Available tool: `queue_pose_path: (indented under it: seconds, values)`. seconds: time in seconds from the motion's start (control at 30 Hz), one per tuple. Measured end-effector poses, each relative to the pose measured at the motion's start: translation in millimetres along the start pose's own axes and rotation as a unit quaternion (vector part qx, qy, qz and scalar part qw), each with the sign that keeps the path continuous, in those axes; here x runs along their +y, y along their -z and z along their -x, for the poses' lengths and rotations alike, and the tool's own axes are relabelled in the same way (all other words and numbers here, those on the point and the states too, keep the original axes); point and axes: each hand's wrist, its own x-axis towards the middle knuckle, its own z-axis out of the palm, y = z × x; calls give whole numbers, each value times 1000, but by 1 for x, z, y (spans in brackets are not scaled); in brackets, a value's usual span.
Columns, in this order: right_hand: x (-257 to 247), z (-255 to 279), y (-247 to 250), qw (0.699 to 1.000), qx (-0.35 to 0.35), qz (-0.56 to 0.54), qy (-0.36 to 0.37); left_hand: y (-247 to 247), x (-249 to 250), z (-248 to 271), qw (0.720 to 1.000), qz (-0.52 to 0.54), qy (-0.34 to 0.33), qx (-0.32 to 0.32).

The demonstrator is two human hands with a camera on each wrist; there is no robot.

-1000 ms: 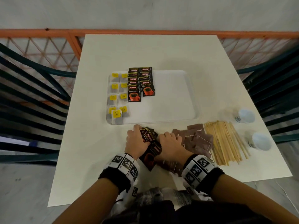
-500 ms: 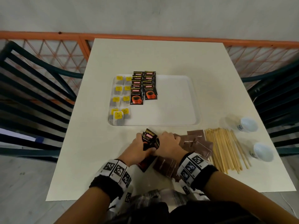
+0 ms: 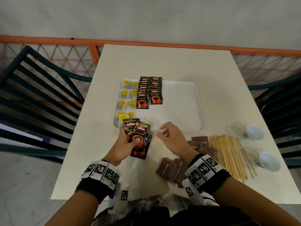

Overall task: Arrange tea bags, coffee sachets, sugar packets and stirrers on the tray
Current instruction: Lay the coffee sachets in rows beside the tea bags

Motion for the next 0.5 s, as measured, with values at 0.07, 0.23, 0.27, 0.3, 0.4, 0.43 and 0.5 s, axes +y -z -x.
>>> queue_pose_path:
  seconds: [0.07,0.23,0.27,0.3,0.4,0.43,0.5]
  values:
    - [-9,5,4,997,-71,5,-14,3,6,-1,999,29,-15,13]
    - [-24,10,-2,983,-161,-84,-2,-4,22,0,994,96,-46,6]
    - [-25,9,-1,982,-149,-114,-3,-4,24,0,994,99,-50,13]
    - [-26,7,0,982,-136,-131,-2,-3,26,-1,993,100,-53,24]
    - [-23,2,8,983,-99,-156,-5,5,31,-3,993,92,-51,47]
    - [-22,-1,10,982,-88,-167,-10,8,33,-3,994,84,-50,52]
    - [-17,-8,14,980,-66,-184,-23,14,35,-3,994,73,-50,62]
